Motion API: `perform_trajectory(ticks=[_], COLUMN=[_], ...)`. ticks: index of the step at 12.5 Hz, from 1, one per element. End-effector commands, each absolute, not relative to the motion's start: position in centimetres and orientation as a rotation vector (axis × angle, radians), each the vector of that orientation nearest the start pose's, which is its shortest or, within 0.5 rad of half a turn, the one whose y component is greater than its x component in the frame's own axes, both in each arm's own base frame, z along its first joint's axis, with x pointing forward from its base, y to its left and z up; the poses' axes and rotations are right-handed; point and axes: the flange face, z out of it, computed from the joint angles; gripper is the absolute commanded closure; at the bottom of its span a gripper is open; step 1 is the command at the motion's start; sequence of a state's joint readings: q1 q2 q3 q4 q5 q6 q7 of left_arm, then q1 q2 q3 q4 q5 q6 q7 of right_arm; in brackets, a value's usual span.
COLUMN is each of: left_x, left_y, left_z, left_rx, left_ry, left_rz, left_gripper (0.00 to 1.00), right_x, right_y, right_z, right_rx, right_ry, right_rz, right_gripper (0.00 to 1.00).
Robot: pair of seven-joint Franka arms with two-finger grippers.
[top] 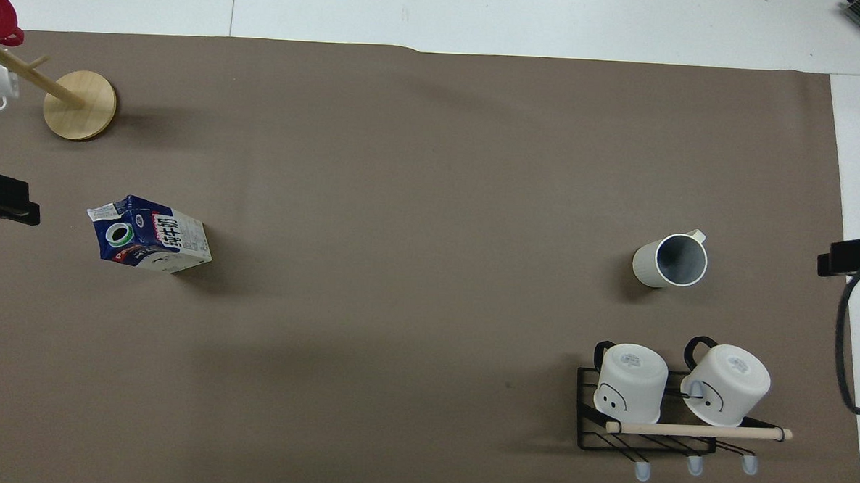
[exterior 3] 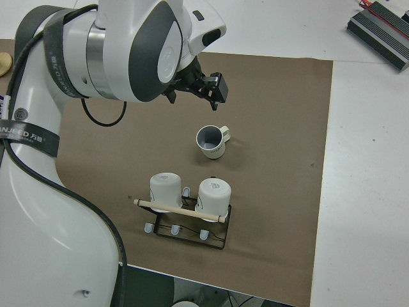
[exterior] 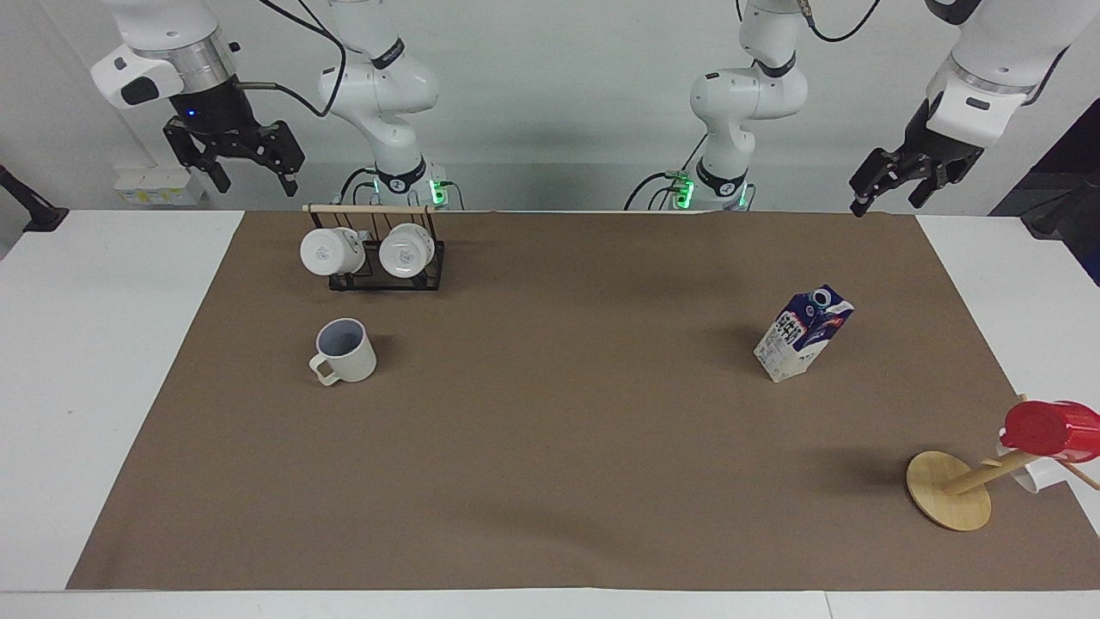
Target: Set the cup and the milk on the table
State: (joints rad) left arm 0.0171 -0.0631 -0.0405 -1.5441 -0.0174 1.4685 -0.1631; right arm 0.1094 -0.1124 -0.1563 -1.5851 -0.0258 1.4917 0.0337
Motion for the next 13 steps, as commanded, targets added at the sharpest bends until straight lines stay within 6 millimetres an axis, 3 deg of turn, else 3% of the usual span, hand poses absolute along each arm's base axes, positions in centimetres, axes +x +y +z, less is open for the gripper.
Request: perform_trajectory(ticks=[1,13], left_x=[52.21,52.21], left_y=[-1.5,-1.5], left_z=[66.78,66.78], left_rx=[-3.149,-3.149], left_ry=[-0.229,-0.231], left_rz=[0.034,0.034], left_gripper=[0.0,0.0], right_x=[50.26,50.88], right_y=[-3.59,-3.68], right_z=[67.02,67.6], right_rx=[-3.148,-3.151], right_ry=[0.12,0.132], right_rz=[-0.019,-0.01], right_gripper=[0.0,0.0])
